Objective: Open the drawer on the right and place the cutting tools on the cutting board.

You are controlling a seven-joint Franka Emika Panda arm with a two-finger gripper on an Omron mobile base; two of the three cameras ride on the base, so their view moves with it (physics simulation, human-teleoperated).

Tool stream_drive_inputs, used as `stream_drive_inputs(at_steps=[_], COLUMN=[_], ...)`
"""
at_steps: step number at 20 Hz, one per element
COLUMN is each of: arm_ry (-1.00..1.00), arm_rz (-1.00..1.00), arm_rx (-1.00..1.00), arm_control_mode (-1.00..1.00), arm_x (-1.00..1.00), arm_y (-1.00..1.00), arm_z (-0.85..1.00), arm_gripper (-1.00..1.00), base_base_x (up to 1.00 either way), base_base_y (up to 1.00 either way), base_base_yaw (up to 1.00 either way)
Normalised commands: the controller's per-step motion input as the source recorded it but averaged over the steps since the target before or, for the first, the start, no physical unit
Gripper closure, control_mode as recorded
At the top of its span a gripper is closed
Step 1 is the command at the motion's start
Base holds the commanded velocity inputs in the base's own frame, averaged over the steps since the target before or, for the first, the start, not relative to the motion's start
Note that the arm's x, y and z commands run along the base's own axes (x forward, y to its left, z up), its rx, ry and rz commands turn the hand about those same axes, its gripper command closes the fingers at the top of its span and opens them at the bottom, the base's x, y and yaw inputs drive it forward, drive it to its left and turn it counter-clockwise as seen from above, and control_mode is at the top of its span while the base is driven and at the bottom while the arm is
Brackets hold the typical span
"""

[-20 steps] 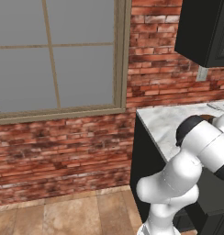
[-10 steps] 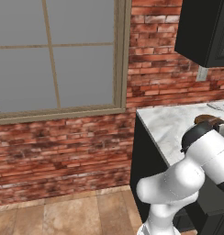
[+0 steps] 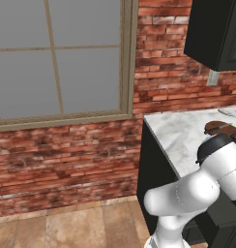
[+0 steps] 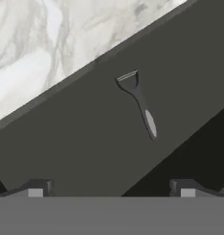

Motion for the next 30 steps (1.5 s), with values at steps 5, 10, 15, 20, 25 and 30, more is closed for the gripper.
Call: stream_drive_inputs(at_steps=[5, 10, 15, 20, 25, 30], arm_ry=[0.0, 0.0, 0.0, 0.0, 0.0, 0.0], arm_rz=[0.18, 0.19, 0.12, 0.05, 0.02, 0.0], arm_rx=[0.0, 0.01, 0.03, 0.02, 0.02, 0.03], arm_control_mode=[-1.0, -1.0, -1.0, -1.0, -1.0, -1.0], arm_x=[-0.12, -0.09, 0.0, 0.0, 0.0, 0.0], arm_y=[-0.16, -0.18, -0.26, -0.25, -0.12, -0.15], arm_z=[-0.08, -0.06, 0.0, -0.1, -0.23, -0.23], arm_gripper=[-1.0, -1.0, -1.0, -1.0, -1.0, -1.0], base_base_x=[0.0, 0.0, 0.0, 0.0, 0.0, 0.0], base_base_y=[0.0, 0.0, 0.0, 0.0, 0.0, 0.0], base_base_yaw=[0.0, 0.0, 0.0, 0.0, 0.0, 0.0])
